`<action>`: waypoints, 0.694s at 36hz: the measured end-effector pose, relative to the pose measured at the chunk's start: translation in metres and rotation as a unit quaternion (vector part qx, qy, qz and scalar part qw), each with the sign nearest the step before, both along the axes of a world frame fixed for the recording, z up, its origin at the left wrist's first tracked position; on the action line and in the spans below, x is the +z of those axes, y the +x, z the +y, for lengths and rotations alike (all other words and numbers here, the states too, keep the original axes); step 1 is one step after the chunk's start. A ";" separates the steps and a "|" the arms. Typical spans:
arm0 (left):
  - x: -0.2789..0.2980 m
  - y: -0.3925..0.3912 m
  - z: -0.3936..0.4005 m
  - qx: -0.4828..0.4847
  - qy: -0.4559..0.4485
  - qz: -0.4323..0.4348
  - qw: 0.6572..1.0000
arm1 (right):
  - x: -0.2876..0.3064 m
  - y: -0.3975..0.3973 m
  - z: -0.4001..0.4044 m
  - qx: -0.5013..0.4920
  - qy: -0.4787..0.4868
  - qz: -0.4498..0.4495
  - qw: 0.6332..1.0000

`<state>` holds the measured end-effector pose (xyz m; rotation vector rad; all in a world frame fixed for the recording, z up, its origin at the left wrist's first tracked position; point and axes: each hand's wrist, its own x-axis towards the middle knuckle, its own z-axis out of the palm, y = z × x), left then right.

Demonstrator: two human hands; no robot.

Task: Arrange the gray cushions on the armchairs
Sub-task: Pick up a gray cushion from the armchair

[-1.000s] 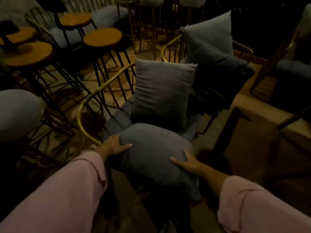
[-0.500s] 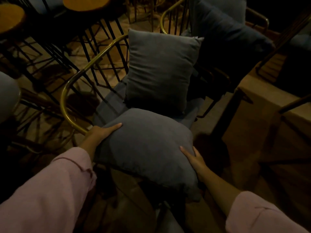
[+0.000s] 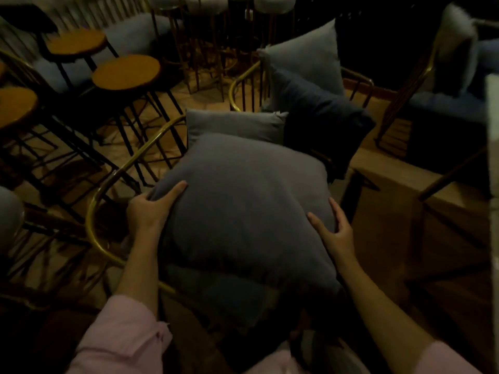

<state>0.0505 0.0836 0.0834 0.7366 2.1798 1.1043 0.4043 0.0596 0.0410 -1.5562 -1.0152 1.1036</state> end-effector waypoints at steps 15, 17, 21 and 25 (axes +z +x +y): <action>0.106 0.096 0.141 0.019 0.252 -0.034 0.967 | 0.141 0.093 0.172 -0.008 0.277 -0.109 0.955; 0.111 0.114 0.167 0.021 0.265 -0.033 0.963 | 0.149 0.111 0.203 -0.012 0.289 -0.121 0.950; 0.119 0.151 0.227 0.025 0.279 -0.040 0.959 | 0.158 0.145 0.274 -0.009 0.293 -0.118 0.949; 0.119 0.185 0.297 0.043 0.284 -0.021 0.958 | 0.163 0.178 0.353 0.000 0.277 -0.104 0.955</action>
